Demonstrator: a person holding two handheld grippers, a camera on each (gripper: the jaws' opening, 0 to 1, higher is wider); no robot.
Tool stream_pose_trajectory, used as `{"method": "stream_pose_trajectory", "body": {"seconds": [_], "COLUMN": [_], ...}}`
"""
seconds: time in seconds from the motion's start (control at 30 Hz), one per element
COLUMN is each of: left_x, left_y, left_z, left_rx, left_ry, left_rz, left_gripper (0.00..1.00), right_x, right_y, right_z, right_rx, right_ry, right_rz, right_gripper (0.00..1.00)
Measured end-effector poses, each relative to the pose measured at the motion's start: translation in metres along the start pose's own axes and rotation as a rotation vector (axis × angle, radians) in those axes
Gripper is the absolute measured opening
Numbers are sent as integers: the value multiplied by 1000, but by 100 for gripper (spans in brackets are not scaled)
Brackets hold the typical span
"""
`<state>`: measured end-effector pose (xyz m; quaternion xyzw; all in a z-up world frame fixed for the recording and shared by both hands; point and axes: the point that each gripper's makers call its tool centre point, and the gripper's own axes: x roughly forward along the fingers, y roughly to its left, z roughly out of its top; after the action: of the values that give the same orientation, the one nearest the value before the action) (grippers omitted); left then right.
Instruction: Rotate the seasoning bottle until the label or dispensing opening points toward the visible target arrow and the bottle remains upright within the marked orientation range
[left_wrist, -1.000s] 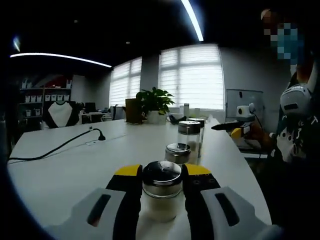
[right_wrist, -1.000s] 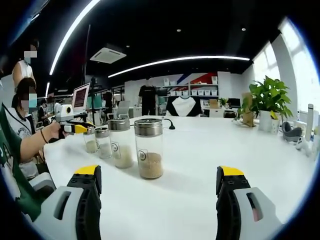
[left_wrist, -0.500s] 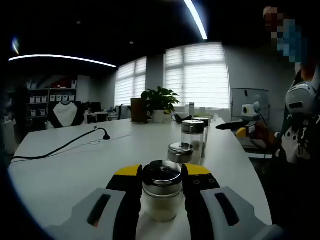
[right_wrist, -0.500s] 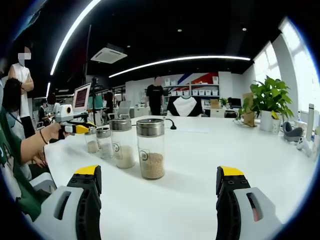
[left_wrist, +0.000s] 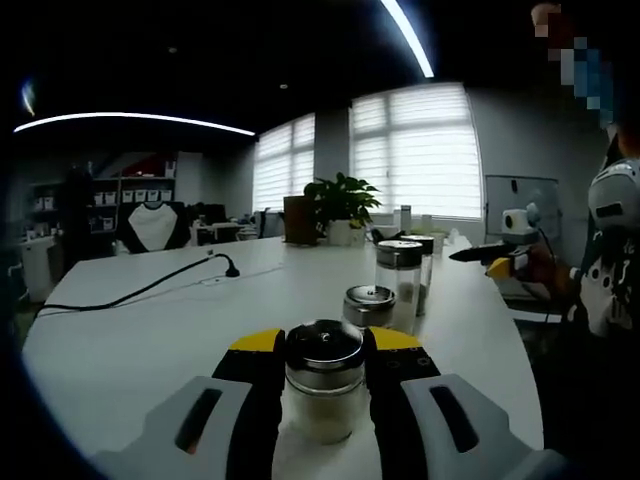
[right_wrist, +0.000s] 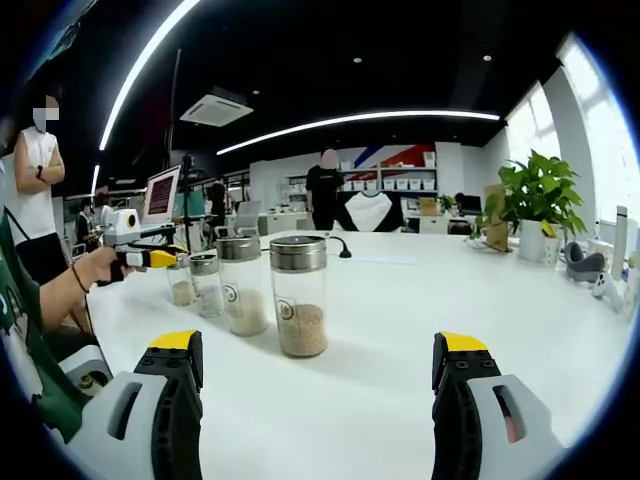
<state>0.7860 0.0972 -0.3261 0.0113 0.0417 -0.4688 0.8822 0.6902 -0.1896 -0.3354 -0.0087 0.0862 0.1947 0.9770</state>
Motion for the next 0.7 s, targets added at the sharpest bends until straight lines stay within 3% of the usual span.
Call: {"method": "stream_pose_trajectory", "body": {"seconds": [0.7], "left_x": [-4], "left_y": [3], "left_z": [-1], "left_rx": [-30], "left_ry": [-33], "left_rz": [222], "left_gripper": [33], "right_x": [0], "right_y": [-2], "right_z": [-1], "right_rx": [6], "right_ry": [-2], "right_rz": [-5], "right_gripper": [98]}}
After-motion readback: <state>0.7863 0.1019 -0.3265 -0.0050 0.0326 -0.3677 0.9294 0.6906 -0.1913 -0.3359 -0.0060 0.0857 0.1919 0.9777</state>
